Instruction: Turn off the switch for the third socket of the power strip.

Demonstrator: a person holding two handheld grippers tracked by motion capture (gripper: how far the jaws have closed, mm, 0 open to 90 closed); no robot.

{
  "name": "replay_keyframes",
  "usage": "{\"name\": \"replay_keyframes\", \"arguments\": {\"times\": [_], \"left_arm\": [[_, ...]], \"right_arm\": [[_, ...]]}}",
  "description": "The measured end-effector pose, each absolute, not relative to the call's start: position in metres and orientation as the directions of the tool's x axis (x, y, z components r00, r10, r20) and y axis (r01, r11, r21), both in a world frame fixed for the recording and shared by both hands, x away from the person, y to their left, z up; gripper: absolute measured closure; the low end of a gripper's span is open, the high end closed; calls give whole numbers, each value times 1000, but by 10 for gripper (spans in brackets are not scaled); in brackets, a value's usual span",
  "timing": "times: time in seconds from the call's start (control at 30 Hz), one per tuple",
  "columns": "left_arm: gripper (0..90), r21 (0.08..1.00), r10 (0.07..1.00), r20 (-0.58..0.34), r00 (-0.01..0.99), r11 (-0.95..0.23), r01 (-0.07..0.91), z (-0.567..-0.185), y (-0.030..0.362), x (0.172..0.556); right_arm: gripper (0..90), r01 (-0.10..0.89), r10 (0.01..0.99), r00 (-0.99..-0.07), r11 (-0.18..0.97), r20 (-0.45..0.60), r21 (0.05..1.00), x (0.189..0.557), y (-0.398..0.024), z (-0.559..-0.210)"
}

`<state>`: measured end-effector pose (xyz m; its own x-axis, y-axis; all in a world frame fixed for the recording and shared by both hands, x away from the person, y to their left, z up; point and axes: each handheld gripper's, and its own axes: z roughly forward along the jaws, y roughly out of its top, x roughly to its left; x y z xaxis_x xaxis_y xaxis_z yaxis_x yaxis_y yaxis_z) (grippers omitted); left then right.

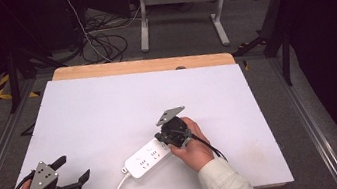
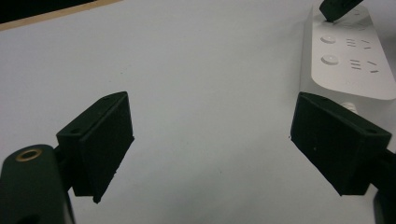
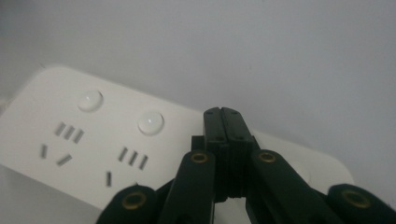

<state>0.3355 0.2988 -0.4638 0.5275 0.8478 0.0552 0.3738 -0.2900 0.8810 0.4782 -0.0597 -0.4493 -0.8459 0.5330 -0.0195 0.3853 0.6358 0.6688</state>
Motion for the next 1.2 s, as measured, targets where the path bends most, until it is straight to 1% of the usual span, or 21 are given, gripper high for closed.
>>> {"name": "replay_keyframes", "arguments": {"times": [0.03, 0.07, 0.13, 0.2, 0.47, 0.73, 0.83, 0.87, 0.9, 0.93, 0.97, 1.03, 1.07, 1.1, 1.13, 1.2], "left_arm": [[135, 881, 847, 55, 528, -290, 374, -464, 299, 336], [135, 881, 847, 51, 529, -288, 376, -464, 299, 336], [135, 880, 847, 54, 529, -291, 375, -464, 299, 336], [135, 880, 846, 51, 531, -290, 377, -464, 299, 337], [135, 881, 847, 54, 529, -290, 374, -464, 299, 336], [135, 880, 845, 52, 533, -290, 375, -464, 299, 336], [135, 880, 846, 52, 531, -290, 376, -464, 299, 336], [135, 880, 846, 52, 531, -290, 375, -464, 299, 337], [135, 880, 846, 53, 531, -291, 375, -464, 299, 336], [135, 881, 846, 53, 530, -289, 374, -464, 299, 336], [135, 882, 847, 56, 529, -290, 371, -464, 299, 336], [135, 882, 847, 53, 528, -288, 373, -464, 299, 336], [135, 882, 848, 52, 528, -287, 374, -464, 299, 336], [135, 881, 848, 51, 528, -287, 376, -464, 299, 336], [135, 883, 848, 47, 528, -283, 375, -464, 299, 336], [135, 882, 846, 56, 530, -291, 371, -463, 299, 336]], "right_arm": [[900, 372, 530, -847, 644, -39, 669, 477, -61, -449], [900, 361, 531, -847, 629, -42, 688, 476, -62, -447], [900, 355, 527, -850, 585, -10, 729, 473, -65, -443], [900, 339, 521, -854, 572, -12, 747, 472, -66, -438], [900, 338, 511, -860, 574, -4, 746, 469, -67, -433], [898, 307, 504, -863, 566, -27, 765, 463, -69, -425], [851, 295, 500, -865, 570, -40, 767, 461, -68, -425], [851, 295, 500, -865, 570, -40, 767, 461, -68, -425], [793, 287, 498, -866, 568, -45, 771, 460, -67, -424], [793, 287, 498, -866, 568, -45, 771, 460, -67, -424], [754, 285, 497, -867, 563, -43, 776, 459, -67, -423], [665, 275, 499, -865, 554, -50, 786, 458, -68, -422], [598, 264, 500, -864, 545, -56, 796, 457, -69, -420], [598, 264, 500, -864, 545, -56, 796, 457, -69, -420], [541, 251, 504, -861, 537, -68, 806, 455, -71, -417], [529, 244, 507, -859, 532, -73, 811, 454, -73, -416]]}}
